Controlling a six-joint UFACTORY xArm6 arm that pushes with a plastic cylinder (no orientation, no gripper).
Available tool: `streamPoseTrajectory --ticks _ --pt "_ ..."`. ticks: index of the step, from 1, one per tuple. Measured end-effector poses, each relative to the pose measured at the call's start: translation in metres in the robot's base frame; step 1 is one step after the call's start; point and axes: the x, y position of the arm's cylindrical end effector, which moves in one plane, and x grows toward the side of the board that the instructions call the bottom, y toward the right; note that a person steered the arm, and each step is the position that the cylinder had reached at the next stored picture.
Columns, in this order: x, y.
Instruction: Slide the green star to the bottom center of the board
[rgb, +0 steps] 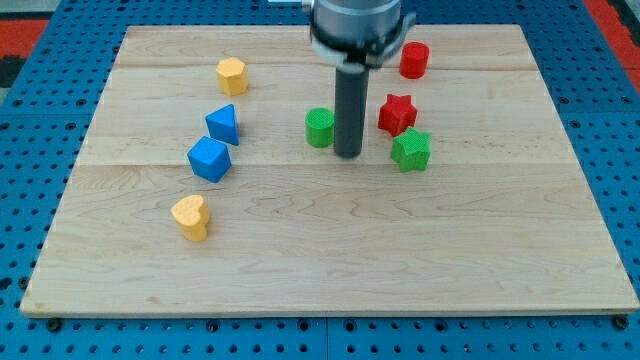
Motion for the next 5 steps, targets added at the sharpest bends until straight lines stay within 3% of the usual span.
streamPoseTrajectory --ticks 2,4,5 --pt "-0.057 0.002" --pt "-0.052 0.102" --pt "-0.018 0.147"
